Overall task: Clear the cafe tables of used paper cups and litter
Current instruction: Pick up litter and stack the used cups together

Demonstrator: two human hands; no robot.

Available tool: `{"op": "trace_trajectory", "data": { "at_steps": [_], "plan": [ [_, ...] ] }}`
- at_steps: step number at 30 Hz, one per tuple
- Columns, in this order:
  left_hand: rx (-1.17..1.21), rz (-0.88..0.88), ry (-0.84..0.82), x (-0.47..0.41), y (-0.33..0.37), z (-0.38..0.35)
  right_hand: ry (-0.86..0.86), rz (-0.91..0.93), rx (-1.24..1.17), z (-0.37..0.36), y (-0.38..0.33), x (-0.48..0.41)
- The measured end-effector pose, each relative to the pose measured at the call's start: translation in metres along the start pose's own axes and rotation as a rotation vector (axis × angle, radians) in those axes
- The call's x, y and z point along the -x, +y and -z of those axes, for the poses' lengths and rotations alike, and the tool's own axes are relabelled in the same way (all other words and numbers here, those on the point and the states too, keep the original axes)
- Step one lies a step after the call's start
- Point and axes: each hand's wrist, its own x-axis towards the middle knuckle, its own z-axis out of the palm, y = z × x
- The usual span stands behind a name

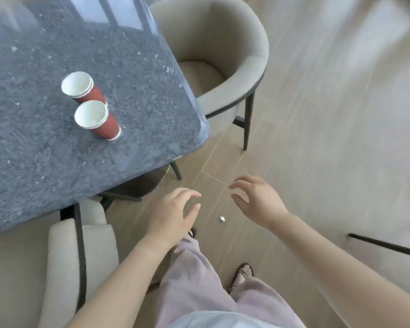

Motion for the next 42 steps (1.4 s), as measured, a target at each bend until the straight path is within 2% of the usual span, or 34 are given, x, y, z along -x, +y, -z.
{"op": "trace_trajectory", "data": {
  "at_steps": [7,12,16,20,24,28,31,34,42],
  "plan": [
    [0.012,0.026,-0.163,0.008,0.014,-0.077,-0.034,-0.161,-0.058,-0.035,0.06,0.064],
    [0.02,0.014,-0.224,-0.011,-0.023,-0.137,-0.063,-0.224,-0.036,-0.1,0.107,0.073],
    [-0.045,0.034,-0.296,-0.039,-0.095,-0.215,-0.088,-0.239,-0.049,-0.192,0.159,0.056],
    [-0.126,0.049,-0.422,-0.067,-0.19,-0.324,-0.147,-0.243,-0.041,-0.317,0.23,0.029],
    [-0.259,0.008,-0.515,-0.105,-0.285,-0.429,-0.22,-0.24,-0.013,-0.442,0.302,-0.005],
    [-0.423,-0.088,-0.549,-0.145,-0.344,-0.497,-0.213,-0.245,-0.003,-0.527,0.355,-0.037],
    [-0.602,-0.181,-0.549,-0.164,-0.369,-0.529,-0.211,-0.227,-0.022,-0.573,0.38,-0.057],
    [-0.667,-0.213,-0.585,-0.168,-0.387,-0.549,-0.216,-0.237,-0.02,-0.606,0.396,-0.067],
    [-0.486,-0.108,-0.525,-0.168,-0.395,-0.523,-0.248,-0.285,0.005,-0.615,0.395,-0.082]
  ]
}}
